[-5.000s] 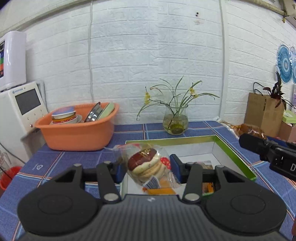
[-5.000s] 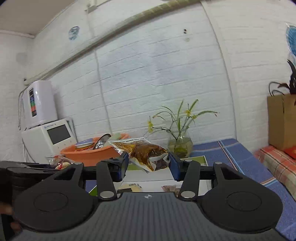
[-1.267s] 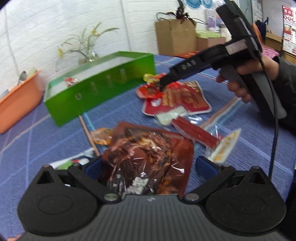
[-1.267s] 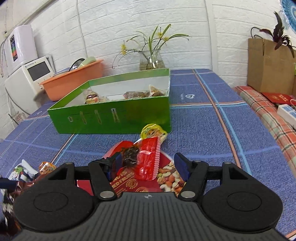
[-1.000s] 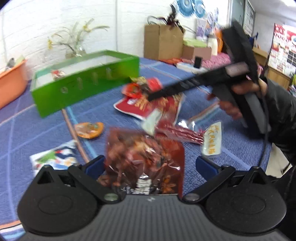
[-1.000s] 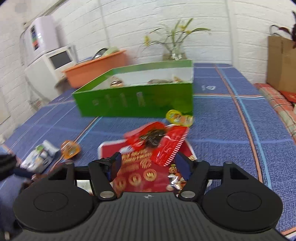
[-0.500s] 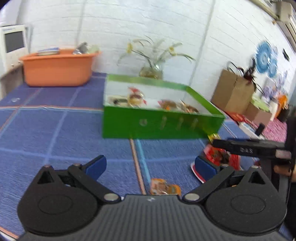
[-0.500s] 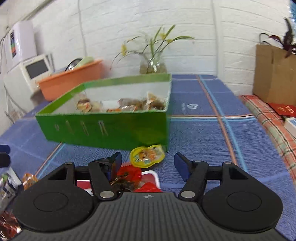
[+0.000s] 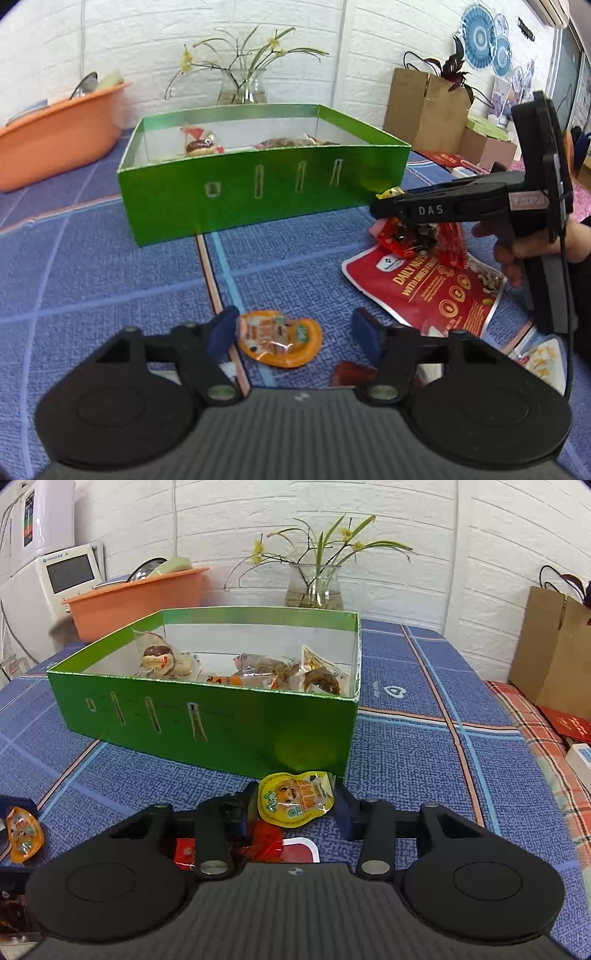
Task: Organize snacks
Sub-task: 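Grasp the yellow candy with the right gripper while the left gripper grasps the orange candy, then carry both candies up over the green box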
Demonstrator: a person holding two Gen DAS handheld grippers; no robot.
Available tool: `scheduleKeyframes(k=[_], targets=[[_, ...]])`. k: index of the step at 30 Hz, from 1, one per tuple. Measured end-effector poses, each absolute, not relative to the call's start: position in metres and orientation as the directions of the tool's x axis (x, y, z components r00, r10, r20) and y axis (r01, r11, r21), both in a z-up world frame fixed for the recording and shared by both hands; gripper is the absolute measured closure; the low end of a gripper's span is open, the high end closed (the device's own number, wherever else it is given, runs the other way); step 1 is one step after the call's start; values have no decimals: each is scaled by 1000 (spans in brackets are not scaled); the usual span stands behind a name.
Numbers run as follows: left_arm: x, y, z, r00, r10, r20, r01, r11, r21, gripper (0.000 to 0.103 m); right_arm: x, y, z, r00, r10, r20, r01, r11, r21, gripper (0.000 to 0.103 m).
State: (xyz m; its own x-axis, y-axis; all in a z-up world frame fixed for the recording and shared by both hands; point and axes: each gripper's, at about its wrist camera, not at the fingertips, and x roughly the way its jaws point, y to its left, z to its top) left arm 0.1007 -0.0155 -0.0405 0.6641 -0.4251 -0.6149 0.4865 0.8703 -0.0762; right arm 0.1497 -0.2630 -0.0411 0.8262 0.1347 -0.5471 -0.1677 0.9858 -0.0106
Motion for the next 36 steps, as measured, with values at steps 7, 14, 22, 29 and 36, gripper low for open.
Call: scheduleKeyframes(k=[7, 14, 22, 29, 36], targets=[[97, -5, -39, 670, -414, -617, 467, 880, -83, 68, 136, -266, -32, 859, 153, -488, -159, 987, 31, 36], [87, 9, -28, 709, -395, -584, 426, 900, -92, 69, 106, -260, -12, 907, 196, -373, -191, 980, 50, 36], [63, 23, 12, 829, -322, -458, 339, 940, -48, 69, 71, -232, 12, 922, 279, -267, -275, 960, 53, 36], [62, 30, 41, 900, -254, -354, 263, 965, -23, 68, 51, -217, 35, 945, 294, -141, -292, 956, 32, 36], [77, 25, 71, 935, -239, -261, 243, 970, -16, 68, 37, -221, 45, 969, 243, -40, -243, 970, -14, 34]])
